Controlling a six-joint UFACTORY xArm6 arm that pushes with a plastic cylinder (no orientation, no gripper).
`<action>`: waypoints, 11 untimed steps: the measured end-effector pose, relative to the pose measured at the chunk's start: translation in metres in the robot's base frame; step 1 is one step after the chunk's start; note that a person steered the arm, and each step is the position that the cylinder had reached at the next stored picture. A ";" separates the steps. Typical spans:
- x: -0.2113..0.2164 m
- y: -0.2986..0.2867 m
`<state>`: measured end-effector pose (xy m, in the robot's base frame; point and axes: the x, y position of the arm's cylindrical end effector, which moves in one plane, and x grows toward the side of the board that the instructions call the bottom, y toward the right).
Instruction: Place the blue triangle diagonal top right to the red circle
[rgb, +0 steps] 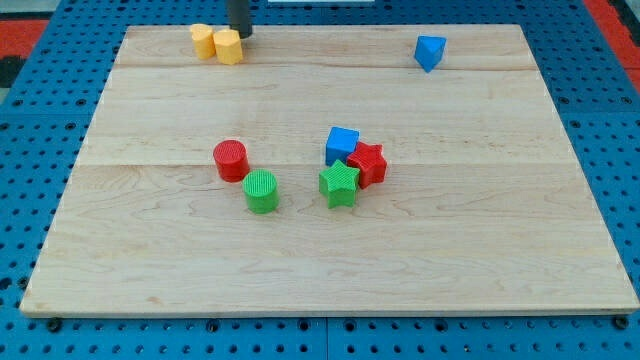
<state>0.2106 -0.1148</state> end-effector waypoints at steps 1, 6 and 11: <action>0.017 0.084; -0.017 0.218; 0.044 0.208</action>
